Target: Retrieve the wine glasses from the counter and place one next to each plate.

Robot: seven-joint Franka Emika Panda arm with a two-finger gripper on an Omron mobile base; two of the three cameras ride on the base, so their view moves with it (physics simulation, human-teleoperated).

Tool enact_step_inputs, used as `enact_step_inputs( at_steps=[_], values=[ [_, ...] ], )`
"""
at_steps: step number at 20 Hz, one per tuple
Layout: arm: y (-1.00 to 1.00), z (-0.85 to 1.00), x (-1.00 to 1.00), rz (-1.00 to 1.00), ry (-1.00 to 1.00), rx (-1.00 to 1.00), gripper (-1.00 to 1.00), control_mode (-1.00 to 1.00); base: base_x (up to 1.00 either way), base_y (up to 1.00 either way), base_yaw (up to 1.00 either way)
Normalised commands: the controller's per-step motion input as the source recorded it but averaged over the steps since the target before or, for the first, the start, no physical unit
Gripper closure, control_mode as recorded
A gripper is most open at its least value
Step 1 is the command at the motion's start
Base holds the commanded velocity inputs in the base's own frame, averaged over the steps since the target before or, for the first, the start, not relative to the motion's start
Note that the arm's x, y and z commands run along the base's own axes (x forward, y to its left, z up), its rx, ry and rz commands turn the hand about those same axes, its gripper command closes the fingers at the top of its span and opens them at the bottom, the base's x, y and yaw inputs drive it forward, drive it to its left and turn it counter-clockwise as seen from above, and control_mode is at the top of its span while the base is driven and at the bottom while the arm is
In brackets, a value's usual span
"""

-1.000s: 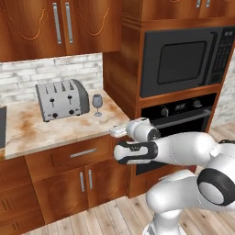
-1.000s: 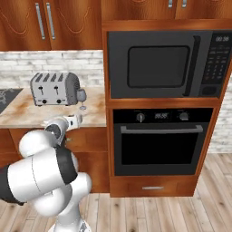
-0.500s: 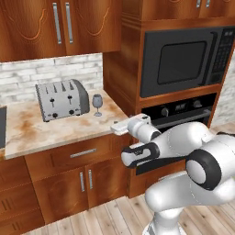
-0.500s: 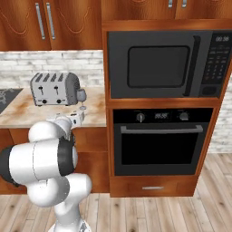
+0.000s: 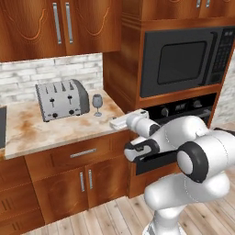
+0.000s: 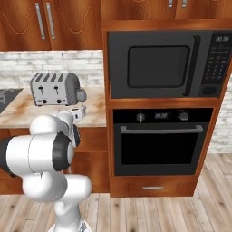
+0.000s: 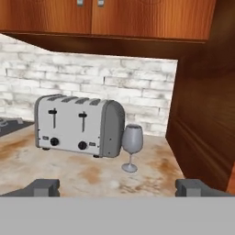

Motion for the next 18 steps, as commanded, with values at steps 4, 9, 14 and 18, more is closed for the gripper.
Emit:
enact_step_inputs(
  at_steps=[4,9,14,18],
  values=[
    [0.21,-0.14,0.06,0.00,0.00,0.04,-1.00,-1.00,0.00,0.00,0.00],
    [0.05,-0.36,0.00,0.00,-0.06,0.12,-1.00,-1.00,0.00,0.00,0.00],
    [0.05,-0.11,0.02,-0.02,-0.06,0.15,-1.00,-1.00,0.00,0.00,0.00],
    [0.01,0.00,0.06,0.00,0.00,0.00,-1.00,-1.00,0.00,0.00,0.00]
  ],
)
